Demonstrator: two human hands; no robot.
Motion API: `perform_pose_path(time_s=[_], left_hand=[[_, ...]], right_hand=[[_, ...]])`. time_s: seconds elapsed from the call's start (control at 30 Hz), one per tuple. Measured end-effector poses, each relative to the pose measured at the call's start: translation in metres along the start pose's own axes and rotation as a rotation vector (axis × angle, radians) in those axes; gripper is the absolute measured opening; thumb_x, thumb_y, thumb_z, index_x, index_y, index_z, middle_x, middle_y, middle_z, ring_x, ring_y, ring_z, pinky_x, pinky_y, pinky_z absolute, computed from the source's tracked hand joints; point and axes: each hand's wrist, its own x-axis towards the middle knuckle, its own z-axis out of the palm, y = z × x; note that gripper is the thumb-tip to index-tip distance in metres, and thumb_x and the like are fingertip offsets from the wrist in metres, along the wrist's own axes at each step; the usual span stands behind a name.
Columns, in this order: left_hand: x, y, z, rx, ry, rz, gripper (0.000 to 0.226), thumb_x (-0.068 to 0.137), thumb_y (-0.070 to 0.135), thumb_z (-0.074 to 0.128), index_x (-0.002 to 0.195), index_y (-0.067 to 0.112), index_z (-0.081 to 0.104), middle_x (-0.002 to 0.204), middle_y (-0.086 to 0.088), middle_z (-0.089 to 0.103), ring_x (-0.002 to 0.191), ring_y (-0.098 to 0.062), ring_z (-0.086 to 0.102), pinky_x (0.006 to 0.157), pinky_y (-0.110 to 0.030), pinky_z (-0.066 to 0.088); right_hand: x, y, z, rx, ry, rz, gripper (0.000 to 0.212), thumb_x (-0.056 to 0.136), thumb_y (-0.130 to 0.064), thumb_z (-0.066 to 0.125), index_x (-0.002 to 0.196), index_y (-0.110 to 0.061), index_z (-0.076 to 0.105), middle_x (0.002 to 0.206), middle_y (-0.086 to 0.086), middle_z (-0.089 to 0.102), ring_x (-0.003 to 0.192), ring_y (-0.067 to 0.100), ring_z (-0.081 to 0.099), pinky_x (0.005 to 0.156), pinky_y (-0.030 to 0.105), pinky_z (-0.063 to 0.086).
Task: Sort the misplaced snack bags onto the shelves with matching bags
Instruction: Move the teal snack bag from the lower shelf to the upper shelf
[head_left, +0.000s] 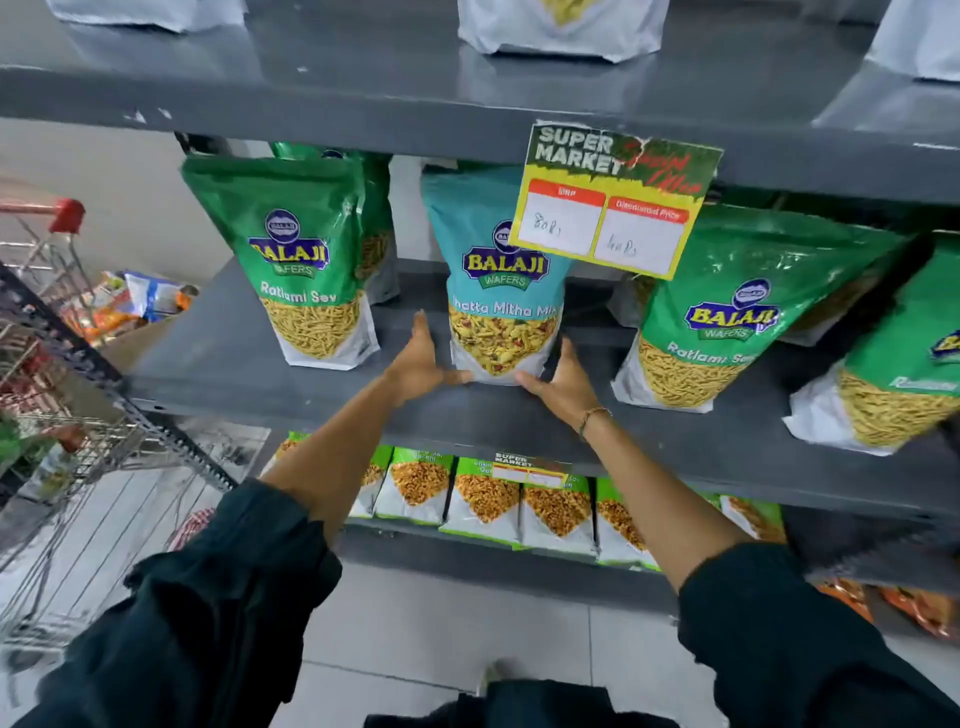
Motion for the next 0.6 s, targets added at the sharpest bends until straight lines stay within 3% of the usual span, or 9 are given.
perform_pose_path(time_s=[0.1, 0.2, 0.27, 0.37, 0.5, 0.53, 0.6], left_hand=[[0.006, 0.004, 0.002, 0.006, 0.027, 0.048, 0.111, 0.073, 0.022, 0.08, 0.151, 0.01, 0.002, 0.158, -0.007, 0.023, 0.144, -0.026, 0.025, 0.103, -0.029, 0.031], [0.012, 0.001, 0.006, 0.032, 0.074, 0.11, 0.08, 0.073, 0.028, 0.079, 0.14, 0.013, 0.038, 0.141, -0.006, 0.052, 0.131, -0.024, 0.047, 0.095, -0.028, 0.038], [0.013, 0.002, 0.008, 0.037, 0.135, 0.125, 0.065, 0.075, 0.028, 0.077, 0.131, 0.011, 0.05, 0.13, -0.009, 0.062, 0.12, -0.026, 0.056, 0.089, -0.029, 0.043], [0.01, 0.006, 0.009, 0.027, 0.198, 0.104, 0.054, 0.072, 0.021, 0.08, 0.118, 0.003, 0.058, 0.116, -0.019, 0.067, 0.109, -0.034, 0.061, 0.083, -0.03, 0.048], [-0.007, 0.002, 0.004, 0.039, 0.169, 0.119, 0.049, 0.069, 0.016, 0.082, 0.109, -0.001, 0.061, 0.098, -0.013, 0.069, 0.083, -0.022, 0.06, 0.06, -0.006, 0.041], [-0.013, -0.001, 0.003, 0.046, 0.158, 0.131, 0.047, 0.069, 0.016, 0.082, 0.108, 0.0, 0.061, 0.092, -0.011, 0.066, 0.078, -0.019, 0.055, 0.056, -0.007, 0.04], [-0.028, -0.009, 0.001, 0.034, 0.134, 0.129, 0.047, 0.068, 0.016, 0.082, 0.107, 0.001, 0.061, 0.089, -0.01, 0.065, 0.077, -0.018, 0.05, 0.065, -0.019, 0.046]], right_hand=[[0.011, -0.003, 0.0, 0.056, 0.021, -0.026, 0.072, 0.075, -0.023, 0.076, 0.134, -0.008, 0.036, 0.138, 0.012, 0.049, 0.126, 0.026, 0.047, 0.093, 0.026, 0.036], [0.016, -0.002, 0.004, 0.076, 0.092, -0.021, 0.068, 0.071, -0.02, 0.079, 0.128, -0.007, 0.044, 0.132, 0.012, 0.055, 0.12, 0.025, 0.052, 0.089, 0.023, 0.037], [0.018, -0.002, 0.003, 0.092, 0.128, -0.035, 0.064, 0.068, -0.018, 0.08, 0.123, -0.007, 0.048, 0.127, 0.011, 0.058, 0.116, 0.023, 0.054, 0.086, 0.023, 0.039], [0.018, 0.001, 0.005, 0.127, 0.174, -0.029, 0.059, 0.063, -0.014, 0.083, 0.114, -0.008, 0.054, 0.119, 0.012, 0.064, 0.11, 0.024, 0.059, 0.088, 0.028, 0.045], [0.003, 0.006, 0.012, 0.196, 0.173, -0.032, 0.055, 0.058, -0.011, 0.086, 0.103, -0.016, 0.055, 0.115, 0.011, 0.066, 0.108, 0.022, 0.061, 0.095, 0.041, 0.051], [-0.005, 0.006, 0.014, 0.21, 0.171, -0.035, 0.054, 0.058, -0.009, 0.086, 0.102, -0.017, 0.054, 0.115, 0.011, 0.066, 0.108, 0.022, 0.061, 0.094, 0.04, 0.051], [-0.022, 0.006, 0.018, 0.242, 0.176, -0.029, 0.055, 0.058, -0.005, 0.086, 0.1, -0.016, 0.052, 0.113, 0.012, 0.066, 0.107, 0.023, 0.061, 0.093, 0.038, 0.052]])
